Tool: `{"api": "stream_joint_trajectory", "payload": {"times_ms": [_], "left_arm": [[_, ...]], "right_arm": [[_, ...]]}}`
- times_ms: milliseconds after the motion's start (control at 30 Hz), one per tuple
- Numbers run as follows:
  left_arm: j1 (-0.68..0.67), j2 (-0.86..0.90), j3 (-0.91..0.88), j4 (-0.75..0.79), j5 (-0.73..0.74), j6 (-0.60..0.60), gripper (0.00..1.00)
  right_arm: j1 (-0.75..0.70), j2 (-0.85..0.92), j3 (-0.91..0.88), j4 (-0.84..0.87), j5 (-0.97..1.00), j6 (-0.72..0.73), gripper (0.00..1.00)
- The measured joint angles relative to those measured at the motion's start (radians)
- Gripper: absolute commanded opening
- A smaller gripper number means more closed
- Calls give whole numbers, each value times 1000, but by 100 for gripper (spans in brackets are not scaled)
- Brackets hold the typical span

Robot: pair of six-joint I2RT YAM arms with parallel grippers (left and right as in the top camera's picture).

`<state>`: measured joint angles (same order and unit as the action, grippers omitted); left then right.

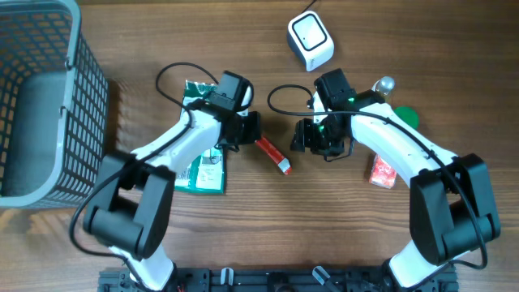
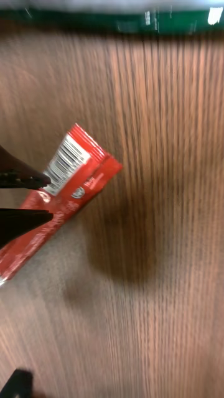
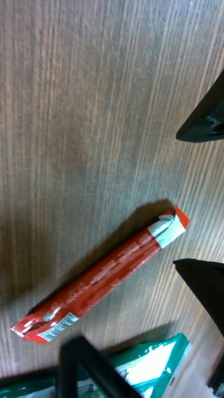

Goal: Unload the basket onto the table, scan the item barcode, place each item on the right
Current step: 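Bring the left gripper over and grasp the red stick's other end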

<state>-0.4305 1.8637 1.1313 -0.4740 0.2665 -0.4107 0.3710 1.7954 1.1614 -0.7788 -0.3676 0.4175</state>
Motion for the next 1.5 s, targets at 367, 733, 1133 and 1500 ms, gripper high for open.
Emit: {"api": "stream_joint_trajectory", "payload": {"times_ms": [367,733,1133,1500], "left_arm": [[-16,61,7,27,5,-4,4],[-16,68,12,31,8,-7,4],[-17,84,25,40,14,-7,4],[-23,100,39,56,21,-7,4]], "right_arm": [[0,0,-45,42,-28,-5,60],[0,0,-130,159,-86,-4,60],[0,0,-131,159,-96,-3,60],[0,0,-131,158,-111,0,59]]}}
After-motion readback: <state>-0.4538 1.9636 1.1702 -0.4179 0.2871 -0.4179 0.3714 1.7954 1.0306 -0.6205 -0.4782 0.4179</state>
